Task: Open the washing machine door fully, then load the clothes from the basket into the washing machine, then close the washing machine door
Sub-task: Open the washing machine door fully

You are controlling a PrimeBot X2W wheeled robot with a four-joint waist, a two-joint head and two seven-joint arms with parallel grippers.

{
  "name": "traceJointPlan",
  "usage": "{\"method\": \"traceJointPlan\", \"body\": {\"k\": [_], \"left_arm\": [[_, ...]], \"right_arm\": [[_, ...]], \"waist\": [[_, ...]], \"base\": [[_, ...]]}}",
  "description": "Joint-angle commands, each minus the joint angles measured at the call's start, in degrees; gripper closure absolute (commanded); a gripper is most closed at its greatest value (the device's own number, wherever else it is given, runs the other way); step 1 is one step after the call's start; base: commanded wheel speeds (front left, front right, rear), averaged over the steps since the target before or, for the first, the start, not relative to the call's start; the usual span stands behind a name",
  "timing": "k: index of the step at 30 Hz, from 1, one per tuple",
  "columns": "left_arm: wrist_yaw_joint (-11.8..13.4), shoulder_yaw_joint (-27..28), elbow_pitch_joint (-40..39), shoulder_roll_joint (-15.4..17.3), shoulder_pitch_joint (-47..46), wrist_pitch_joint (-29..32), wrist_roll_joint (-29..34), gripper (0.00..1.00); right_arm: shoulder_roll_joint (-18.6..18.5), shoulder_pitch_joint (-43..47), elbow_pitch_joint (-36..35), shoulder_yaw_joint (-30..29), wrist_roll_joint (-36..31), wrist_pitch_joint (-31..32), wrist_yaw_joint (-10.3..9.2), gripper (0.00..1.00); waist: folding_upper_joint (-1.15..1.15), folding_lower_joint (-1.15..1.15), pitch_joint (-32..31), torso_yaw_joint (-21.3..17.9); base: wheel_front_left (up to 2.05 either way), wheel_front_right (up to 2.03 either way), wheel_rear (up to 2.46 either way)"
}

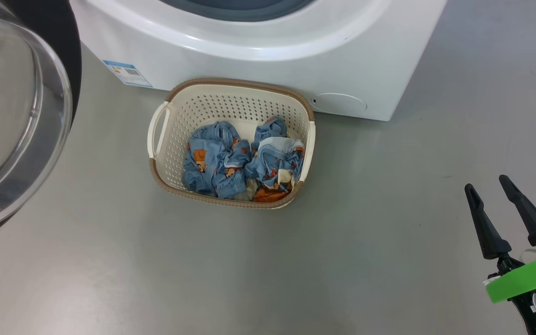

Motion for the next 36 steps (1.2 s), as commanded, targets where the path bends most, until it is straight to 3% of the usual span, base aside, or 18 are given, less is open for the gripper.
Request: {"method": "traceJointPlan", "body": {"k": [1,7,12,22,31,36], "left_arm": [[0.87,1.17,-2.49,2.36,0.02,-0.31,0.98,1.00],[2.19,0.09,-6.64,-1.49,2.69,-0.31,1.78,1.00],[1.29,-0.54,-9.86,-3.32,5.63,-0.30,1.34,1.00],[-4.04,-2.68,-13.76,-4.12,9.66,-0.30,0.02,1.00],[-11.28,-7.87,-13.77,-4.76,8.95,-0.30,-0.04,1.00],[-13.91,-10.44,-13.24,-5.33,9.25,-0.30,0.64,1.00]], "right_arm": [[-1.20,-0.05,-1.33,1.33,0.55,-0.69,0.17,0.00],[-0.81,0.27,-0.85,1.26,0.49,-0.69,0.17,0.00],[-0.39,0.75,-0.55,1.30,0.37,-0.69,0.17,0.00],[0.47,2.16,-0.07,1.40,0.20,-0.69,0.17,0.00],[1.02,2.92,-0.16,1.70,0.06,-0.69,0.17,0.00],[1.63,3.40,-0.47,1.83,-0.17,-0.69,0.17,0.00]], "waist": [[0.00,0.00,0.00,-0.11],[0.00,0.00,-0.98,-0.04],[0.00,0.00,-2.67,0.27],[0.00,0.00,-6.08,0.93],[0.00,0.00,-8.61,0.60],[0.00,0.00,-9.90,-0.20]], "base": [[0.00,0.00,0.00],[0.00,0.00,0.00],[0.00,0.00,0.00],[0.00,0.00,0.00],[0.00,0.00,0.00],[0.00,0.00,0.00]]}}
